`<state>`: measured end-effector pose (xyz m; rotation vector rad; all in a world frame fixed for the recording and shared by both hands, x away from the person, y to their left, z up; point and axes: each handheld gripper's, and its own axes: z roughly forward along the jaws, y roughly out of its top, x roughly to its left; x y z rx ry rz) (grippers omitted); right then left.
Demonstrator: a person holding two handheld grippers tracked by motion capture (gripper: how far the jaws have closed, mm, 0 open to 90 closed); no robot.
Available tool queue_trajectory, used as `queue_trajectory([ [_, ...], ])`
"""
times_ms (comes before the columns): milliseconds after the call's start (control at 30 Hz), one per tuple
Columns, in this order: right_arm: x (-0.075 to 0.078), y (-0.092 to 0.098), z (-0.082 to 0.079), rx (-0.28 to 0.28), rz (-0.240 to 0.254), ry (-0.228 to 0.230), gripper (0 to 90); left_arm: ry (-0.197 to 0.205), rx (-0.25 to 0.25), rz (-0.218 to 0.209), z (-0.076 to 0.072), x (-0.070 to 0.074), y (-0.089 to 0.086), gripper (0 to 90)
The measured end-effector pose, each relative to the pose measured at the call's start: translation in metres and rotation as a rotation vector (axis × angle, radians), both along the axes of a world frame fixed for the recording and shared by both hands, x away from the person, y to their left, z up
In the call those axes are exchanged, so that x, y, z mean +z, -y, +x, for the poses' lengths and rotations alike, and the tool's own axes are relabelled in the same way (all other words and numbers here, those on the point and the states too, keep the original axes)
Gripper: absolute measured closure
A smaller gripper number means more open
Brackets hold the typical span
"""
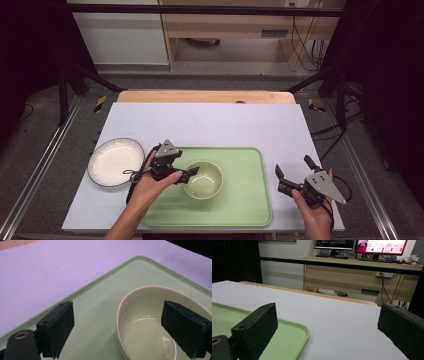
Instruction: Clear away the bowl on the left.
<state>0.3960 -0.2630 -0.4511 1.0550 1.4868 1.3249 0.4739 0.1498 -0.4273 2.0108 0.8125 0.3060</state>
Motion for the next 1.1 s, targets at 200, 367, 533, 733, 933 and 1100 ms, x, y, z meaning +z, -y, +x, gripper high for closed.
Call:
queue_trajectory([
  [200,0.0,0.0,0.0,0.0,0.0,0.002,3.1,0.048,-0.01,-0.019,-0.003,0.004,-0.005,10.0],
  [367,0.0,0.001,-0.001,-0.004,0.0,0.0,3.1,0.076,-0.013,-0.029,-0.004,0.005,-0.011,9.4],
  [533,0.0,0.001,-0.001,-0.004,0.001,0.003,3.1,0.093,-0.006,-0.054,-0.006,0.009,-0.023,9.0],
  [733,0.0,0.001,-0.001,-0.004,0.002,0.004,3.0,0.107,0.003,-0.079,-0.006,0.013,-0.031,3.7],
  [933,0.001,0.001,-0.001,-0.007,0.002,0.004,3.0,0.148,0.025,-0.099,-0.008,0.017,-0.044,3.6],
  [1100,0.001,0.002,-0.001,-0.007,0.006,0.006,3.0,0.173,0.043,-0.127,-0.009,0.018,-0.055,3.6],
])
